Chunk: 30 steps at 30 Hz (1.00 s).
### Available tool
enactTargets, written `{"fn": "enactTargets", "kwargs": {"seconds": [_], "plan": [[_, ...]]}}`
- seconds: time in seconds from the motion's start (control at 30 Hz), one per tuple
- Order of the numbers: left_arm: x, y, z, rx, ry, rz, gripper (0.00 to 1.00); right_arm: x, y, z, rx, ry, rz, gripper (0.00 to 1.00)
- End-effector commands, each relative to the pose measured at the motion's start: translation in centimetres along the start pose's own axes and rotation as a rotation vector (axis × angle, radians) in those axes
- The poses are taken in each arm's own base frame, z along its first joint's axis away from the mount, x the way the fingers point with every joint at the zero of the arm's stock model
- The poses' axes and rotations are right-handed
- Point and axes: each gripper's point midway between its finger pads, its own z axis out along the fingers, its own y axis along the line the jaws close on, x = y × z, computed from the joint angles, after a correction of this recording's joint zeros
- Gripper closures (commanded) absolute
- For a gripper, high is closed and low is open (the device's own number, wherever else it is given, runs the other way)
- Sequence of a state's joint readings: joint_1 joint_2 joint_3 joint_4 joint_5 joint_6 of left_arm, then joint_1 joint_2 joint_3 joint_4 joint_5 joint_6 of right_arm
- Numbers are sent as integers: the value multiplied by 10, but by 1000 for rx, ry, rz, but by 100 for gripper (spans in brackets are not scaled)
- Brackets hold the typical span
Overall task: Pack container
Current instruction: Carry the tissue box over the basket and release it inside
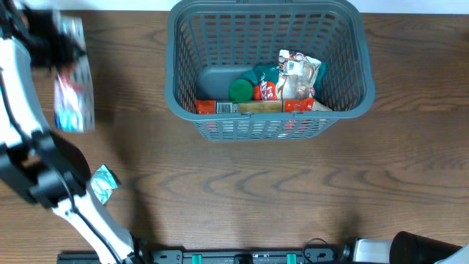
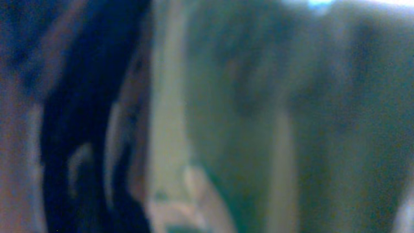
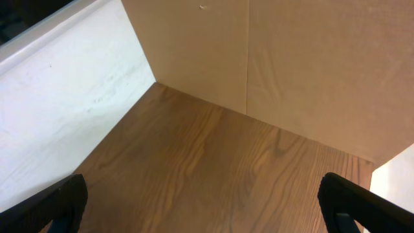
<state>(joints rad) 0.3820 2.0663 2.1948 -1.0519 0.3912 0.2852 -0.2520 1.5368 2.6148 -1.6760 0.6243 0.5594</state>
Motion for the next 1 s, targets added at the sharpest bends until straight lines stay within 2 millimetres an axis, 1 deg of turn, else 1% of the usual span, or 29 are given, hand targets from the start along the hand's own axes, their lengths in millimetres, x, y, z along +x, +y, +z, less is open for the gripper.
{"fn": "enactTargets", "kwargs": {"seconds": [0.0,0.07,0.17,0.23,0.27,0.33,0.37,0.5,0.53,0.63,0.73,0.8,0.9,0.97], "plan": [[-53,-70,-102,34,-269,147,94,-1,-4,2,20,-4,14,1],[-66,-113,-139,69,-372,232,94,-1,-3,2,20,-4,14,1],[-71,-182,-182,148,-490,356,94,-1,-4,2,20,-4,14,1],[-68,-225,-200,210,-540,444,94,-1,-4,2,20,-4,14,1],[-65,-246,-206,244,-558,486,94,-1,-4,2,20,-4,14,1],[-55,-287,-211,318,-572,571,94,-1,-4,2,20,-4,14,1],[-50,-301,-212,342,-573,608,94,-1,-4,2,20,-4,14,1],[-24,-364,-203,448,-555,795,94,-1,-4,2,20,-4,14,1],[-14,-384,-199,483,-545,849,94,-1,-4,2,20,-4,14,1],[5,-416,-188,543,-516,922,95,-1,-3,2,20,-4,14,1],[22,-442,-173,593,-472,963,94,-1,-4,2,20,-4,14,1],[33,-455,-162,618,-437,981,94,-1,-4,2,20,-4,14,1],[49,-469,-141,643,-368,999,94,-1,-4,2,20,-4,14,1],[60,-472,-125,649,-312,1004,94,-1,-4,2,20,-4,14,1]]}}
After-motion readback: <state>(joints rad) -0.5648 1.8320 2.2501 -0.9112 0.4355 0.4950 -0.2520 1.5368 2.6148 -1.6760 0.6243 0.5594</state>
